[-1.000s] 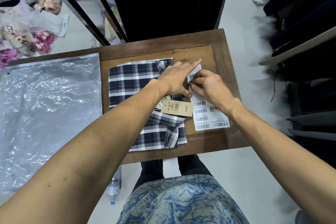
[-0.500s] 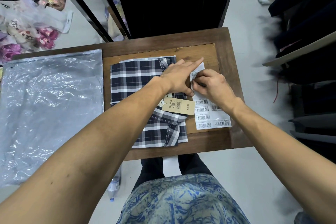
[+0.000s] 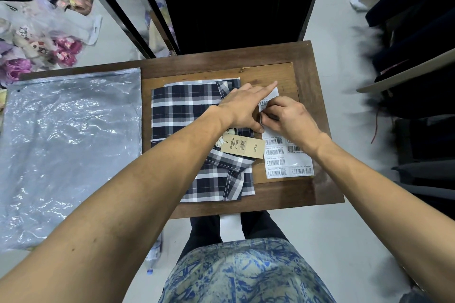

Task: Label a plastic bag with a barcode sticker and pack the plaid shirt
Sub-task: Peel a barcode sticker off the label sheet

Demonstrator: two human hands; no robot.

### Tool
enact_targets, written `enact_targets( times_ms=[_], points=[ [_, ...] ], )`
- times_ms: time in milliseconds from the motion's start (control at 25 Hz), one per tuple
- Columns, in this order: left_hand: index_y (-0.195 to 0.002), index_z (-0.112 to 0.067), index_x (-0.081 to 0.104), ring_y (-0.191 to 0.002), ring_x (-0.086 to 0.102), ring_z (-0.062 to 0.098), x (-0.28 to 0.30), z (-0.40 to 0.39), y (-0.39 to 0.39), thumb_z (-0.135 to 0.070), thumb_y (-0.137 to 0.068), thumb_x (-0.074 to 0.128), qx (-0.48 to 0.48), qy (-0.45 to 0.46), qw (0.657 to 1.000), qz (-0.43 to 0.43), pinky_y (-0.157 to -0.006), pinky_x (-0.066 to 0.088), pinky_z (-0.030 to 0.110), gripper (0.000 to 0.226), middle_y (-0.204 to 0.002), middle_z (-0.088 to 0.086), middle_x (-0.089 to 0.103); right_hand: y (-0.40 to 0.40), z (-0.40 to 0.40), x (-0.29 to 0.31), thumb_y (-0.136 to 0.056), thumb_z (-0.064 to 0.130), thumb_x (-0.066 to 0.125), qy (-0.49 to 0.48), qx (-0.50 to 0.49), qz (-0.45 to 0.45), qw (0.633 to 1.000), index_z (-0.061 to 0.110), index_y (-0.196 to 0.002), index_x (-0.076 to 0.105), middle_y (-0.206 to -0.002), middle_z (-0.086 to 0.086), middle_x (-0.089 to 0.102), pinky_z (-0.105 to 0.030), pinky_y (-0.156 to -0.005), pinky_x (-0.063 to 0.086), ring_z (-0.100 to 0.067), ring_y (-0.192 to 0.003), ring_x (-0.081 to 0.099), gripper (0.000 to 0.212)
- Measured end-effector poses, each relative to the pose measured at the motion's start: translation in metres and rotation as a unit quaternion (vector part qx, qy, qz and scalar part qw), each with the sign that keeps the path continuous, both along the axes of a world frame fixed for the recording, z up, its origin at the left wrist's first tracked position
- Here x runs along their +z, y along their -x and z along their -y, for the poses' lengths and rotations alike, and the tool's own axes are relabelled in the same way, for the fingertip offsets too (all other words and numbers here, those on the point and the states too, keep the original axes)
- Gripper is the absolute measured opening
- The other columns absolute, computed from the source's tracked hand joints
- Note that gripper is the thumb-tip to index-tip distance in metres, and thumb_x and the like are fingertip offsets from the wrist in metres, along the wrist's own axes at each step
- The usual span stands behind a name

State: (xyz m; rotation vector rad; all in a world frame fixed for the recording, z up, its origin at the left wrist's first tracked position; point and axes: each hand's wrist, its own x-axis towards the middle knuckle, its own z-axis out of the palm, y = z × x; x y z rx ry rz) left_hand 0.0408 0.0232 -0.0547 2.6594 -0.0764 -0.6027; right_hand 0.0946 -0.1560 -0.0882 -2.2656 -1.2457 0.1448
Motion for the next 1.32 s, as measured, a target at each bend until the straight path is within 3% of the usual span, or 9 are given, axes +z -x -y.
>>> enact_targets(
  times_ms=[240, 440, 600, 760, 1040, 1320],
  points=[
    [-0.163, -0.029, 0.002, -0.144, 0.03, 0.024, 0.0, 0.0, 0.002, -0.048, -0.071, 0.086, 0.001, 0.002, 1.0, 0.001, -0.116, 0.027, 0.043, 0.126, -0.162, 0.0, 0.035, 0.005, -0.001, 0.006, -0.087, 0.014, 0.075, -0.012, -0.015, -0.019, 1.0, -0.001, -0.085, 0.078, -0.09, -0.012, 0.071, -0.038, -0.074, 0.059, -0.028, -0.08, 0.069, 0.015],
    [-0.163, -0.03, 0.002, -0.142, 0.032, 0.023, 0.0, -0.001, 0.002, -0.05, -0.071, 0.085, 0.004, 0.005, 1.0, 0.0, -0.116, 0.026, 0.043, 0.126, -0.162, -0.001, 0.034, 0.001, -0.004, 0.016, -0.087, 0.017, 0.074, 0.045, -0.007, -0.081, 0.996, 0.004, -0.09, 0.079, -0.094, -0.01, 0.065, -0.039, -0.076, 0.056, -0.027, -0.082, 0.066, 0.015],
    [-0.163, -0.029, 0.003, -0.143, 0.031, 0.023, 0.002, 0.001, 0.002, -0.048, -0.071, 0.086, 0.004, 0.0, 1.0, 0.002, -0.116, 0.027, 0.044, 0.126, -0.163, -0.001, 0.034, 0.006, -0.01, 0.02, -0.087, 0.012, 0.069, 0.068, -0.006, -0.068, 0.995, 0.001, -0.081, 0.072, -0.088, -0.011, 0.058, -0.039, -0.073, 0.052, -0.025, -0.078, 0.056, 0.013],
    [-0.163, -0.028, 0.001, -0.145, 0.029, 0.023, 0.002, 0.002, 0.002, -0.048, -0.071, 0.086, 0.004, -0.005, 1.0, -0.002, -0.116, 0.028, 0.044, 0.126, -0.162, 0.0, 0.035, 0.008, -0.007, 0.017, -0.094, 0.013, 0.062, 0.042, -0.074, -0.122, 0.989, 0.003, -0.093, 0.068, -0.096, 0.001, 0.049, -0.029, -0.081, 0.046, -0.014, -0.084, 0.051, 0.012],
    [-0.162, -0.031, 0.011, -0.146, 0.028, 0.021, 0.002, 0.002, 0.002, -0.048, -0.071, 0.086, 0.013, -0.007, 1.0, -0.002, -0.117, 0.028, 0.046, 0.119, -0.164, -0.004, 0.031, 0.01, 0.008, 0.016, -0.098, 0.021, 0.064, -0.002, -0.186, -0.144, 0.972, 0.006, -0.099, 0.073, -0.095, 0.001, 0.056, -0.014, -0.078, 0.037, -0.012, -0.082, 0.055, 0.018],
    [-0.157, -0.028, 0.027, -0.143, 0.031, 0.021, 0.001, 0.003, 0.0, -0.049, -0.068, 0.087, 0.016, -0.012, 1.0, -0.002, -0.117, 0.031, 0.05, 0.11, -0.162, -0.008, 0.033, 0.006, 0.014, 0.015, -0.096, 0.02, 0.067, -0.022, -0.213, -0.133, 0.968, 0.007, -0.1, 0.076, -0.096, -0.002, 0.063, -0.023, -0.085, 0.048, -0.013, -0.082, 0.059, 0.017]
  ],
)
